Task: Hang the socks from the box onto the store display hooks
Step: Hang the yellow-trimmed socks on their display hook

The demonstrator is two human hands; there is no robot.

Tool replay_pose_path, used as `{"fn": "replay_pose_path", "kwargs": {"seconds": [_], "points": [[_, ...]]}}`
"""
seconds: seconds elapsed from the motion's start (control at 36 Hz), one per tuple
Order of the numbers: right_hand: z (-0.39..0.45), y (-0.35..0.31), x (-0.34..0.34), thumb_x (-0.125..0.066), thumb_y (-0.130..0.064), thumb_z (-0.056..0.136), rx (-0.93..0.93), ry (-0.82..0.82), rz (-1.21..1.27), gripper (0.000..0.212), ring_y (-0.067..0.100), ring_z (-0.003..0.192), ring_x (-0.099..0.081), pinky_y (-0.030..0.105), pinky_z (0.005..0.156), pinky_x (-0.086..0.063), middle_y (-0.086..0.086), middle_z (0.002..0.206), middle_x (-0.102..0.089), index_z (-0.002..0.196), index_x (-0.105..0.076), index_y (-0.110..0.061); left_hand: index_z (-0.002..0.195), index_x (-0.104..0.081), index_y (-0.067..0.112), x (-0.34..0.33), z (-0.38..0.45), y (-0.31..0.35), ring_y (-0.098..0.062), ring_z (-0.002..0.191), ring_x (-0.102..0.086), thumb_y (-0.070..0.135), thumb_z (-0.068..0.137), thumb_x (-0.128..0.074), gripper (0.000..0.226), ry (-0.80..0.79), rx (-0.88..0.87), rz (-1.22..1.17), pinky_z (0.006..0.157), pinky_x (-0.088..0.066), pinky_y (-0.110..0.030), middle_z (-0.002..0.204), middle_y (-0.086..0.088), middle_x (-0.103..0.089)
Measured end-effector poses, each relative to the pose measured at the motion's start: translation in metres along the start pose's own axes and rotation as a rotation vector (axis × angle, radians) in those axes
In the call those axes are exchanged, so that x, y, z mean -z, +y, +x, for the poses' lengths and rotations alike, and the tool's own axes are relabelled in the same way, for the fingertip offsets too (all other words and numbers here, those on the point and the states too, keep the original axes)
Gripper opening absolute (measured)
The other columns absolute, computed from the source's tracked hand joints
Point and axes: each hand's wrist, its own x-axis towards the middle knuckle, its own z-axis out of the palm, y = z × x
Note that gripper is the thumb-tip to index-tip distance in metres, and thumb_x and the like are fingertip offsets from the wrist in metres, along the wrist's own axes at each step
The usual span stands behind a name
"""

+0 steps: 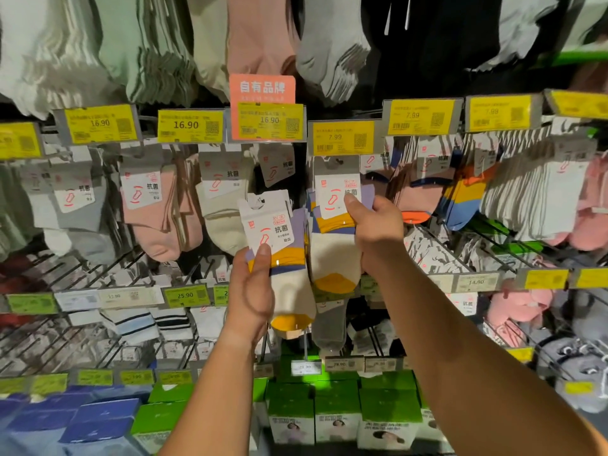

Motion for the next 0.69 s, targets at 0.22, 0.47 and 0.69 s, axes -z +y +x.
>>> {"fn": "replay_pose_path", "kwargs": {"seconds": [0.22,0.47,0.69], "points": [[0.036,0.006,-0.018,-0.069,-0.033,0.092,-0.057,0.038,-0.115,0.032,0.018,0.068,-0.038,0.033,0.067,-0.034,0.0,0.067,-0.041,0.077,-0.054,-0.009,0.12,-0.056,0.011,0.005,0.001,-0.002,-0.009,0.1,-0.064,0.033,0.105,-0.052,0.027,-0.019,-0.036,0.058,0.087,-0.048,-0.019,0.11,0.003,-0.07],[0.032,0.006,-0.018,-0.069,-0.033,0.09,0.016,0.141,-0.25,0.029,0.023,0.091,-0.047,0.034,0.084,-0.041,0.003,0.095,-0.048,0.097,-0.048,-0.015,0.115,-0.062,0.018,0.004,-0.001,0.0,-0.016,0.111,-0.067,0.046,0.099,-0.056,0.033,-0.03,-0.079,0.09,0.098,-0.049,-0.034,0.114,0.0,-0.073],[-0.077,0.037,-0.025,-0.071,-0.034,0.088,0.1,-0.121,-0.223,0.033,0.005,0.057,-0.04,0.014,0.055,-0.035,-0.001,0.069,-0.043,0.08,-0.049,-0.011,0.103,-0.058,0.016,-0.008,-0.004,0.003,-0.016,0.102,-0.07,0.026,0.095,-0.068,0.016,-0.08,-0.004,-0.018,0.096,-0.053,-0.042,0.103,-0.002,-0.075]]}}
